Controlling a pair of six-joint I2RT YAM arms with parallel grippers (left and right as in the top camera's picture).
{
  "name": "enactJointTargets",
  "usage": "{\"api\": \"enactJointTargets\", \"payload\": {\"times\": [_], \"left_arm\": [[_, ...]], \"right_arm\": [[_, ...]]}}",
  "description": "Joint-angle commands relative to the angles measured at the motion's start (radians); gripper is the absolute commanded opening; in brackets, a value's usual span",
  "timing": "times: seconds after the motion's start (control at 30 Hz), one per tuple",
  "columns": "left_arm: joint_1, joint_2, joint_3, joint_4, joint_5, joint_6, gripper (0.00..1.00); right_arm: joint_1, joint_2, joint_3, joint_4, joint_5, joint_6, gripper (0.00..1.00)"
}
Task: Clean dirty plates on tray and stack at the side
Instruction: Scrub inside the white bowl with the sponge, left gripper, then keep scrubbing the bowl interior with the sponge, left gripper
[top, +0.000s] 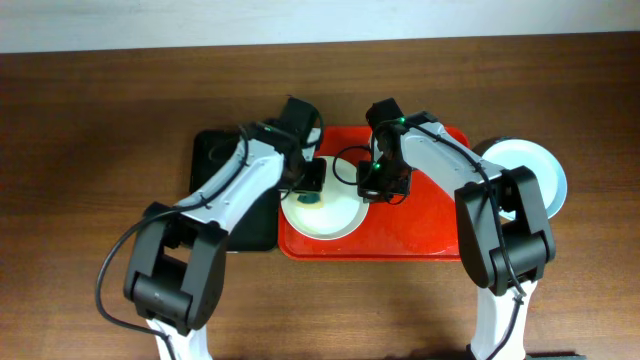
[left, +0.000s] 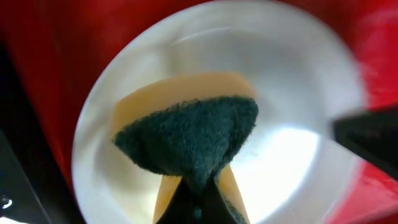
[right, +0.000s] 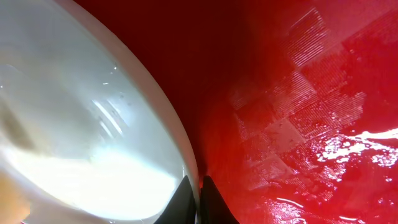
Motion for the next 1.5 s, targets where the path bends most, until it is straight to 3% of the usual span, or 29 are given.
{"api": "enactJointTargets", "payload": {"times": [0.0, 0.17, 0.37, 0.53, 0.97, 1.37, 1.47], "left_arm": [[-0.015, 0.002, -0.073, 0.026, -0.158, -0.092, 0.0], [-0.01, 0.013, -0.106, 0.026, -0.143, -0.16, 0.0], [-0.012, 0.018, -0.108, 0.061, 0.12, -0.092, 0.0], [-0.012, 0.017, -0.108, 0.12, 0.232, -0.092, 0.0], [-0.011, -0.092, -0.058, 0.065, -0.019, -0.084, 0.0], [-0.009, 0.084, -0.058, 0.108, -0.015, -0.076, 0.0], [-0.009, 0.093, -0.057, 0.11, 0.107, -0.044, 0.0]], "right_arm": [[0.01, 0.006, -0.009, 0.003, 0.01, 0.005, 0.05], [0.01, 0.006, -0.009, 0.003, 0.01, 0.005, 0.04], [0.01, 0.006, -0.009, 0.003, 0.01, 0.005, 0.05], [0.01, 0.006, -0.009, 0.003, 0.01, 0.005, 0.04], [0.01, 0.006, -0.009, -0.001, 0.017, 0.005, 0.05], [0.01, 0.006, -0.009, -0.001, 0.018, 0.005, 0.05], [0.01, 0.006, -0.01, -0.001, 0.018, 0.005, 0.05]]}}
